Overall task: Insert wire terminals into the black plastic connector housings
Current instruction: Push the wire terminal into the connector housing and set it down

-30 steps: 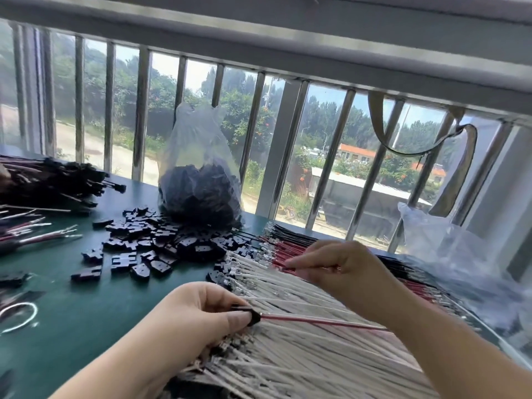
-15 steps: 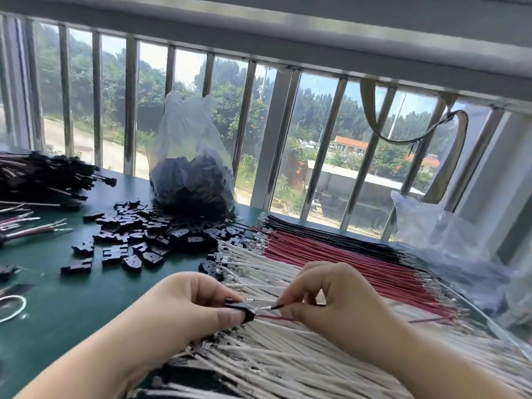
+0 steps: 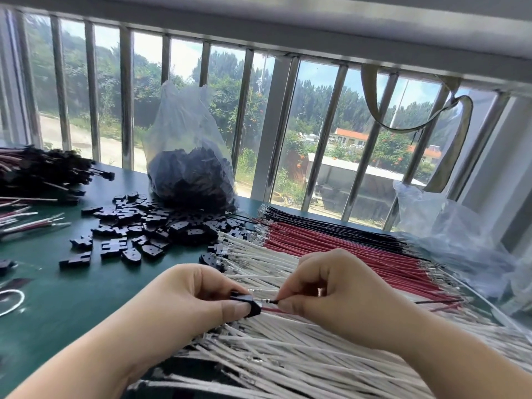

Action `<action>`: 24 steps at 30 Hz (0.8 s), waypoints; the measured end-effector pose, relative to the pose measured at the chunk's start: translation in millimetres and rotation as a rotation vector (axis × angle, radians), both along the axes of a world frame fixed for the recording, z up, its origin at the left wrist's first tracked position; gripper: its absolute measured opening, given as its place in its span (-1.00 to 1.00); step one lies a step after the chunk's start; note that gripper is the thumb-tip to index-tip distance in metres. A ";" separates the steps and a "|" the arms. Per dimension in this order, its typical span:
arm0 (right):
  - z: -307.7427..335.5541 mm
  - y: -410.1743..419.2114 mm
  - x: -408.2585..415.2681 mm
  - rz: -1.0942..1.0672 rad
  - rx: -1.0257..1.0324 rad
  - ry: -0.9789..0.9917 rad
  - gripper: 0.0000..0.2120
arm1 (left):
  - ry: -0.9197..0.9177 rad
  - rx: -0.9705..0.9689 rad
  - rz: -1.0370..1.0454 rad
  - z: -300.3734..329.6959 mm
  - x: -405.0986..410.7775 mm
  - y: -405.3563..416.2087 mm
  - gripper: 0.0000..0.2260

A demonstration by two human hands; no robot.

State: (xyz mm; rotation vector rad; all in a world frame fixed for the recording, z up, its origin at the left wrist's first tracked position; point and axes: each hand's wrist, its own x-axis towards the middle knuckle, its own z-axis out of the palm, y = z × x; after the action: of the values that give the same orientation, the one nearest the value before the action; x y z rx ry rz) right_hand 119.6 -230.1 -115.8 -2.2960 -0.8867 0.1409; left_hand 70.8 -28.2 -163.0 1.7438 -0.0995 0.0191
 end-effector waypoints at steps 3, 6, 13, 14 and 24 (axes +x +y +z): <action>4.1 -1.0 -0.2 0.016 0.002 -0.047 -0.84 | -0.021 -0.020 -0.012 1.3 -1.3 -0.1 -0.63; 6.6 0.1 -0.4 0.036 -0.014 -0.079 -0.85 | -0.014 -0.036 0.013 2.2 -2.1 -1.1 -0.69; 8.9 2.1 -2.7 0.051 0.164 -0.151 -0.83 | -0.034 -0.049 -0.014 0.2 -2.5 -7.5 -0.75; 8.0 2.1 -2.7 0.026 0.195 -0.153 -0.82 | -0.052 -0.105 0.024 0.5 -2.3 -7.3 -0.72; 5.6 4.6 -5.0 -0.038 0.205 -0.141 -0.82 | -0.076 -0.199 0.085 5.0 -4.7 -10.4 -0.68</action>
State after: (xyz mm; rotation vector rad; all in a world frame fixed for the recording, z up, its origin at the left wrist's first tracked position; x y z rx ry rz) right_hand 114.5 -225.5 -110.3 -2.1487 -0.8836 -0.1249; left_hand 66.1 -38.6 -158.0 1.5476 -0.0767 0.1524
